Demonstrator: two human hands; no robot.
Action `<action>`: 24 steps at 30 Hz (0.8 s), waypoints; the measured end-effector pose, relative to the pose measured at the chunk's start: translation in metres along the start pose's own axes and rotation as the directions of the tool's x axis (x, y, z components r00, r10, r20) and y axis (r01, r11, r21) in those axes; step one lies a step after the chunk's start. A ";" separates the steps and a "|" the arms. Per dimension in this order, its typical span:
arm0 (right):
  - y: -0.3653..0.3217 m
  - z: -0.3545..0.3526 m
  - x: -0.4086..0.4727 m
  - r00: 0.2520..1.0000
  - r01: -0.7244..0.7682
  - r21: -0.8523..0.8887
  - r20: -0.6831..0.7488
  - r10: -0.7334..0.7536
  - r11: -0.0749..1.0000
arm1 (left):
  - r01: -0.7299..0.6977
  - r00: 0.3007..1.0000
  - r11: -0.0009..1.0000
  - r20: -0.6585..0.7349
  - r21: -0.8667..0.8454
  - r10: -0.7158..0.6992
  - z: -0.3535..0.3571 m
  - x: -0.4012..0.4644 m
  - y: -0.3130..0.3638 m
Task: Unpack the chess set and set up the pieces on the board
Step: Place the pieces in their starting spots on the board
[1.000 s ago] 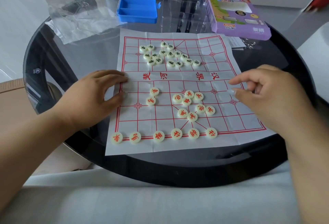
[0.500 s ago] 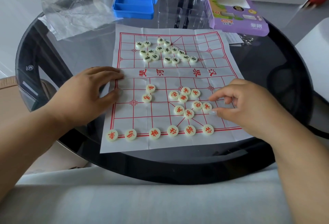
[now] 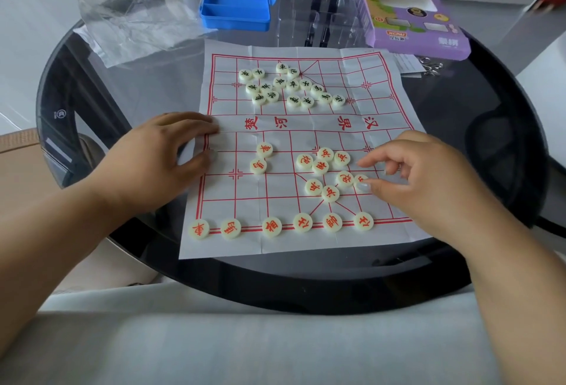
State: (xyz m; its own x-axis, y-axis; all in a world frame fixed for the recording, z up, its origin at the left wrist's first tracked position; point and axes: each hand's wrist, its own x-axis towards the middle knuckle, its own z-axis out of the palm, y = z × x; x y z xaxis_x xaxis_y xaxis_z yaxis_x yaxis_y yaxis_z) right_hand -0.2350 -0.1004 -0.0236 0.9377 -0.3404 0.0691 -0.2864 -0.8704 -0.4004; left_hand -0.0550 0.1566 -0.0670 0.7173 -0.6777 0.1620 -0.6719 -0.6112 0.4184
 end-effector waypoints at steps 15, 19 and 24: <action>-0.020 -0.002 0.020 0.995 0.099 -0.078 0.011 -0.098 0.992 | 0.004 1.000 1.000 0.009 0.010 -0.004 0.000 0.001 -0.002; -0.025 -0.004 0.030 0.990 0.115 -0.135 0.094 -0.103 0.984 | 0.002 1.000 1.000 0.011 0.006 -0.002 0.000 0.001 -0.002; -0.029 0.005 0.038 0.973 0.168 -0.163 0.183 -0.137 0.972 | -0.012 1.000 1.000 0.001 0.015 0.012 0.001 0.002 -0.003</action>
State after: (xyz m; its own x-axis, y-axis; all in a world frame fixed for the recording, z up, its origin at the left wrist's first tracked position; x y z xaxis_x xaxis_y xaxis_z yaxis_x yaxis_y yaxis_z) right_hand -0.1899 -0.0863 -0.0137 0.9882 -0.1466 -0.0451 -0.1530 -0.9613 -0.2290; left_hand -0.0519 0.1571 -0.0688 0.7087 -0.6856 0.1665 -0.6835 -0.6087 0.4029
